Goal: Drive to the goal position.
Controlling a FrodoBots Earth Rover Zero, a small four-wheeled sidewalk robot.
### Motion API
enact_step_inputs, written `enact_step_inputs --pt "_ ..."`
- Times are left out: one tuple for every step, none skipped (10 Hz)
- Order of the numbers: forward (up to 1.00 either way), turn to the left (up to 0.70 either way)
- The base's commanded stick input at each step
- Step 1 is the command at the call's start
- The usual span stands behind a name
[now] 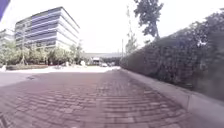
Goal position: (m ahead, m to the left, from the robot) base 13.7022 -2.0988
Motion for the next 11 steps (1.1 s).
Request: enact_step_inputs --pt "0.66 0.00" --pt "0.45 0.00" --pt "0.45 0.00" --pt "0.45 0.00" --pt "0.45 0.00" --pt "0.45 0.00" --pt "0.45 0.00" --pt "0.45 0.00" --pt "0.45 0.00" --pt "0.45 0.00" --pt "0.45 0.00"
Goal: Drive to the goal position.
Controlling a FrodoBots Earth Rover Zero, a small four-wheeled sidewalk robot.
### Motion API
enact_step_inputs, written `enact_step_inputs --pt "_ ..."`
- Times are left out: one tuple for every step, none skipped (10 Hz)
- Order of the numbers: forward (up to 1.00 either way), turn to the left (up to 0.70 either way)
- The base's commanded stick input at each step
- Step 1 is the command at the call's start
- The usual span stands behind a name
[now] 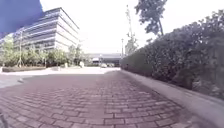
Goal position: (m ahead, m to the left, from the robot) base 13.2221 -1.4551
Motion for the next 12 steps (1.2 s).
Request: enact_step_inputs --pt "0.45 0.00" --pt "0.45 0.00" --pt "0.45 0.00" --pt "0.45 0.00" --pt "0.45 0.00" --pt "0.45 0.00" --pt "0.45 0.00" --pt "0.45 0.00" --pt "0.45 0.00" --pt "0.45 0.00" --pt "0.45 0.00" --pt "0.45 0.00"
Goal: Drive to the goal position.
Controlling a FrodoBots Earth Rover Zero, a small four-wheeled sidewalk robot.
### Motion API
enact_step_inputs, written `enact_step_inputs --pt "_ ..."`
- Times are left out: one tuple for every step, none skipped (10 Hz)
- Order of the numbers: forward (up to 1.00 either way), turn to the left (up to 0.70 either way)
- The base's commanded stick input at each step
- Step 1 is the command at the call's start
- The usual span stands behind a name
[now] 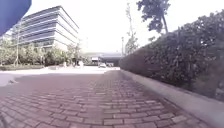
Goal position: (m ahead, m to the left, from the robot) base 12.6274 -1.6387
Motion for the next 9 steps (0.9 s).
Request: enact_step_inputs --pt "0.45 0.00" --pt "0.45 0.00" --pt "0.45 0.00" --pt "0.45 0.00" --pt "0.45 0.00" --pt "0.45 0.00" --pt "0.45 0.00" --pt "0.45 0.00" --pt "0.45 0.00"
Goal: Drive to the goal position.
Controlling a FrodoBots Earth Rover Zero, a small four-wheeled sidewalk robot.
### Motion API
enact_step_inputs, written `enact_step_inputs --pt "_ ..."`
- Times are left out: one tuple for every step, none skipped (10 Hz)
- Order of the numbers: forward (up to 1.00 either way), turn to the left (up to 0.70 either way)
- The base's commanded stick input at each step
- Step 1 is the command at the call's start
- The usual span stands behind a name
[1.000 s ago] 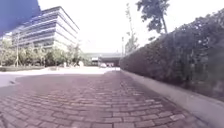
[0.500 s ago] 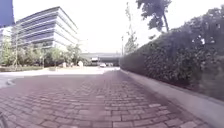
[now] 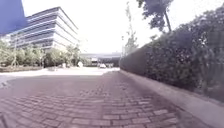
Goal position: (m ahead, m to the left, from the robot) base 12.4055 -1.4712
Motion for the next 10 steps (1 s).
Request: enact_step_inputs --pt "0.45 0.00" --pt "0.45 0.00" --pt "0.45 0.00" --pt "0.45 0.00" --pt "0.45 0.00" --pt "0.45 0.00" --pt "0.45 0.00" --pt "0.45 0.00" --pt "0.45 0.00" --pt "0.45 0.00"
